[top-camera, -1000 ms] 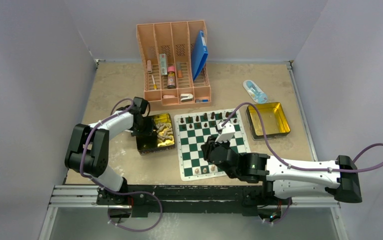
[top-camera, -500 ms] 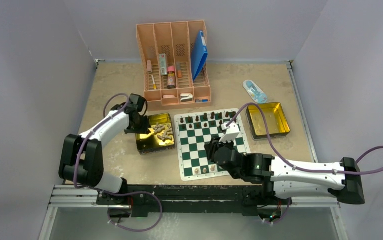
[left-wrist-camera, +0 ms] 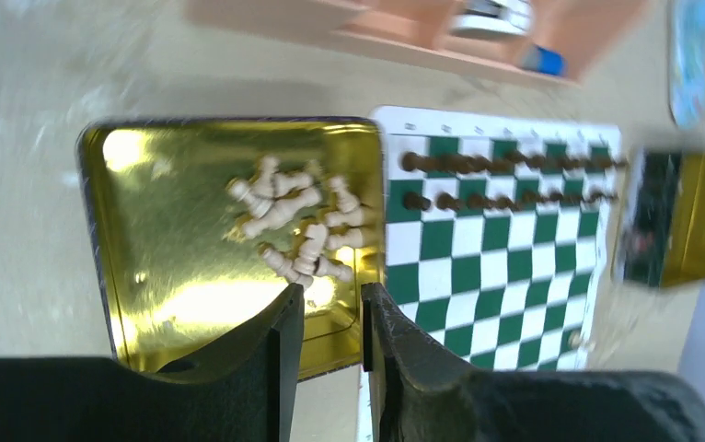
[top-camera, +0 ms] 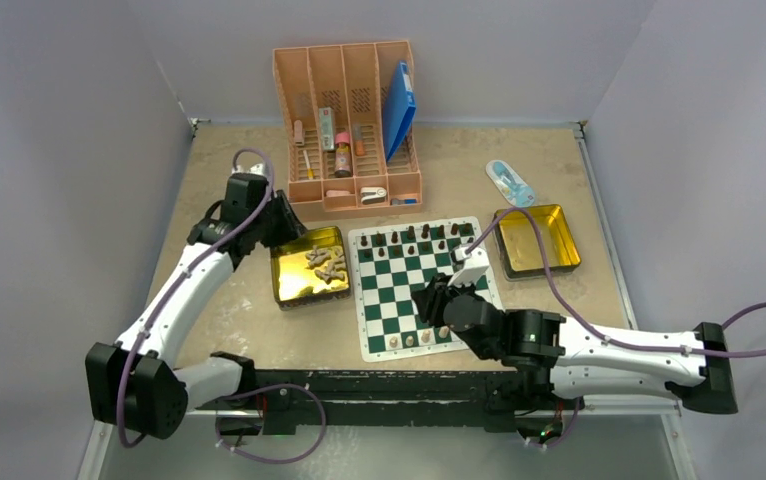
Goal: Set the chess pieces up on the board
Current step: Pick up the chess piece from the storage box.
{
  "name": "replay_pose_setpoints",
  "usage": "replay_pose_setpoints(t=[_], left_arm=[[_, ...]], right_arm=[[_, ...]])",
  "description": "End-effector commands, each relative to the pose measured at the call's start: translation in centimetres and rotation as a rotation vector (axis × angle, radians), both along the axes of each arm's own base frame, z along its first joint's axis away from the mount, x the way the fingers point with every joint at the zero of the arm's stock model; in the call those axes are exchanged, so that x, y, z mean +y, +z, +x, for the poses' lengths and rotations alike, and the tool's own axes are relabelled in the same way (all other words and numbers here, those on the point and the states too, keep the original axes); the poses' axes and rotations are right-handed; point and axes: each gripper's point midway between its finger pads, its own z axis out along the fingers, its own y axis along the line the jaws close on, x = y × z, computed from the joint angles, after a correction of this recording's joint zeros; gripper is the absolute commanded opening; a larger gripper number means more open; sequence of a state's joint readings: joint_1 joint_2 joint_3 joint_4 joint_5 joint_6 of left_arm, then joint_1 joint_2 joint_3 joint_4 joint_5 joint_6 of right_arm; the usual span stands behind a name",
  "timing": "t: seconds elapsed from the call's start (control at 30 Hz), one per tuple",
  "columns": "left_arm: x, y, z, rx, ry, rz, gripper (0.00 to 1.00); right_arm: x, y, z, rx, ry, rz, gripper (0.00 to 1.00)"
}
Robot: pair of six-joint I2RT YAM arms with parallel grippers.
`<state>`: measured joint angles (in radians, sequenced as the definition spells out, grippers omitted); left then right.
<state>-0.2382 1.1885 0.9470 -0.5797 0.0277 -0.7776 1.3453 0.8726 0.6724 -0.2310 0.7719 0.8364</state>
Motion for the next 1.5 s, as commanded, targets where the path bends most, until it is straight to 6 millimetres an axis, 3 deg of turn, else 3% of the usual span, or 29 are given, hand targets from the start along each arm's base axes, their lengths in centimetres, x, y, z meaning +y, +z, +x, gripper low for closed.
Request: replay_pose_setpoints(t=[0.0, 0.07, 0.27, 0.37, 0.57, 0.7, 0.87, 1.13, 1.47], left_arm=[[-2.9, 5.9, 0.4, -0.29, -0.545, 0.151, 0.3], [-3.0, 5.8, 0.3, -0.258, -0.62, 0.182, 0.31], [-2.2, -0.8, -0.1, -0.021, -0.746, 0.247, 0.33], [-2.6, -2.9, 0.0, 0.014, -0.787, 0.228, 0.33], [-3.7, -4.3, 1.1, -0.013, -0.815, 0.199, 0.36], [-3.7, -5.9, 1.2, 0.07, -0.822, 0.192, 0.36], [-3.0, -8.5, 1.0, 0.16, -0.812, 0.25, 0.33], [-2.3, -10.8, 0.7, 0.238, -0.838, 0.34, 0.3], [-2.0, -11.4, 1.7, 0.255, -0.834, 0.454, 0.39]], right_arm=[[-0.2, 1.7, 0.1, -0.002, -0.024, 0.108, 0.34], [-0.2, 2.4, 0.0, -0.009, -0.016, 0.138, 0.34], [0.9, 3.5, -1.3, -0.007, 0.099, 0.164, 0.37], [1.2, 3.5, -1.7, -0.005, 0.135, 0.162, 0.38], [1.4, 4.3, -2.0, -0.013, 0.159, 0.177, 0.39], [1.4, 5.0, -2.1, -0.025, 0.172, 0.199, 0.4], [0.9, 5.8, -2.0, -0.041, 0.16, 0.218, 0.41], [0.0, 6.3, -2.1, -0.048, 0.157, 0.221, 0.41], [-0.9, 7.1, -2.2, -0.058, 0.153, 0.247, 0.4]])
